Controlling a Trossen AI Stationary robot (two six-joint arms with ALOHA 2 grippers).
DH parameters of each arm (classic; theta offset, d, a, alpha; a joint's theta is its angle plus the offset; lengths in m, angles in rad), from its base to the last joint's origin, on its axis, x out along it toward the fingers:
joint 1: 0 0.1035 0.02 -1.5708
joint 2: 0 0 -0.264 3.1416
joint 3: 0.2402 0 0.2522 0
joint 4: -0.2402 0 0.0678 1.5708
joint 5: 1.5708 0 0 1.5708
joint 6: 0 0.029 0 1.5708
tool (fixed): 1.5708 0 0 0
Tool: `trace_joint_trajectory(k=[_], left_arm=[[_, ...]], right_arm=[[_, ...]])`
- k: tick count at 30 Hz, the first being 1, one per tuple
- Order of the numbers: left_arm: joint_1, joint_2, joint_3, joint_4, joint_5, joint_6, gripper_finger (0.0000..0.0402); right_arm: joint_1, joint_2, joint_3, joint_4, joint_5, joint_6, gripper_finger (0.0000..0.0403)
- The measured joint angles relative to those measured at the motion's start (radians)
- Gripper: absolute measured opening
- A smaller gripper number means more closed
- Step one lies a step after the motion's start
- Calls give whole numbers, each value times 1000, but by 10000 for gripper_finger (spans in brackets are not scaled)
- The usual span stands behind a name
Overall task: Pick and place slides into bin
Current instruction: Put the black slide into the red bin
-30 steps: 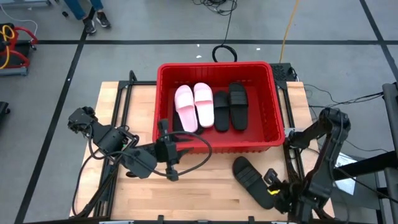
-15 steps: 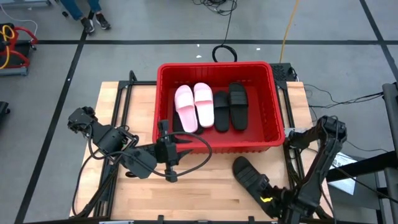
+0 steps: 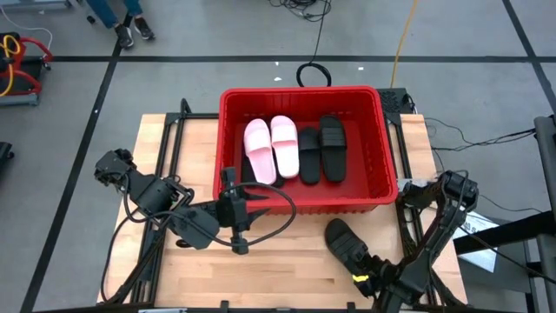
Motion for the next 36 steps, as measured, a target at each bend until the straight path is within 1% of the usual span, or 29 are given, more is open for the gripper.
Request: trace_joint_trajectory(k=[6, 9, 12, 16, 19, 23, 24, 30, 33, 36], left_arm=[[0, 0, 0, 0, 1, 0, 113], [0, 0, 0, 0, 19, 0, 113], [0, 0, 0, 0, 26, 0, 113], [0, 0, 0, 0, 26, 5, 113], [0, 0, 0, 0, 26, 8, 113], [2, 0, 0, 0, 26, 7, 113], [2, 0, 0, 0, 26, 6, 113], [2, 0, 0, 0, 26, 3, 113], [2, 0, 0, 1, 26, 3, 113], [2, 0, 0, 0, 46, 4, 113]], right_arm=[[-14, -1, -52, 60, 95, 0, 131], [-26, -1, -79, 111, 95, -4, 131], [-36, -1, -99, 141, 99, -70, 131], [-43, -1, -113, 148, 150, -108, 125], [-55, -1, -115, 145, 146, -108, 97], [-77, -2, -115, 166, 147, -83, 23], [-83, -2, -115, 173, 147, -73, 13], [-114, -2, -97, 176, 144, 6, 5], [-113, -15, -69, 176, 137, 9, 5], [-110, -38, -29, 177, 99, 8, 4]])
